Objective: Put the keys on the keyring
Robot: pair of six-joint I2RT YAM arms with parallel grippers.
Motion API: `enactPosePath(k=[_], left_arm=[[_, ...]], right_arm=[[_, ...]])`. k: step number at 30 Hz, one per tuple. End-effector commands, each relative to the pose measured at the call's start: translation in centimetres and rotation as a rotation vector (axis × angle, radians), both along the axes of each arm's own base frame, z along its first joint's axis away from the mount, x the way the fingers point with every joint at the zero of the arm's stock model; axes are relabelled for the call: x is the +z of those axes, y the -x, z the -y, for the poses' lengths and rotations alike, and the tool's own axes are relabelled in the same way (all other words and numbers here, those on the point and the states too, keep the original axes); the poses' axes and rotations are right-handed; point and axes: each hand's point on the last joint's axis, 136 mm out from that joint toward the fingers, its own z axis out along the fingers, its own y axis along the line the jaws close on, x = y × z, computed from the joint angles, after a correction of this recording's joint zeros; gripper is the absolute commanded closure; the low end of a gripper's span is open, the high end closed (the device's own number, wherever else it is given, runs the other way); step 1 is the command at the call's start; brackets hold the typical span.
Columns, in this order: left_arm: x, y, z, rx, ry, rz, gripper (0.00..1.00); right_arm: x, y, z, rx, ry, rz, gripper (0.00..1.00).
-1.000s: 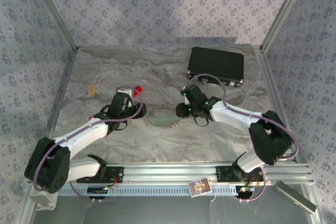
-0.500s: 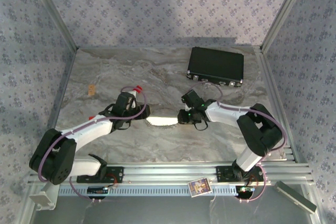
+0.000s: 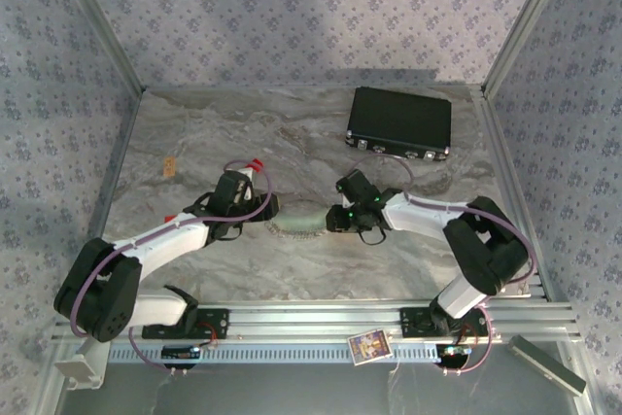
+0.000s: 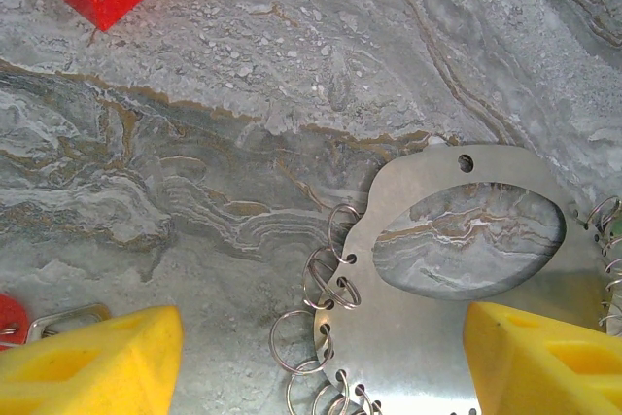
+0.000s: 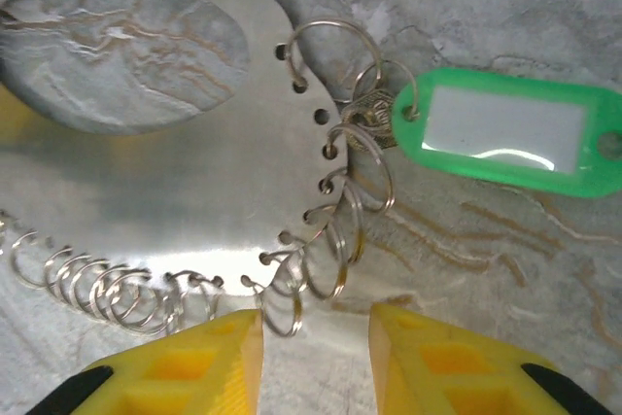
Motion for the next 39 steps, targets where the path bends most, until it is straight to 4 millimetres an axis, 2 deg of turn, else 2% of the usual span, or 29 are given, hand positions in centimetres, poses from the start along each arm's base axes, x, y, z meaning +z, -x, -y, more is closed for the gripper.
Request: enactPosePath(k=[1,5,12,30,39], left_arm=[[0.3,-0.4,0.3,0.014,0.021,0.015,0.25],[0.2,-0.3,0.3,0.011,0.02,0.016,0.25],[0.4,-0.2,0.0,0.012,0.01,0.026,0.25],[0.6,-0.1,-0.2,0.016,0.008,0.031,0.25],[0.7,-0.2,-0.2,0.017,0.005,0.036,0.25]], right_arm=[[0.6,0.8,0.2,-0.004,0.002,-0.001,0.65],[-0.2,1.4,-0.5,-0.012,-0.003,-0.025,0.68],[-1.0,1.0,-0.8,-0.034,0.003,-0.027,0.72],[-1.9,0.2,-0.4,-0.086,0.008,-0.024,0.8],[-1.5,-0.1,-0.4,-0.086,0.006,-0.006,0.95]])
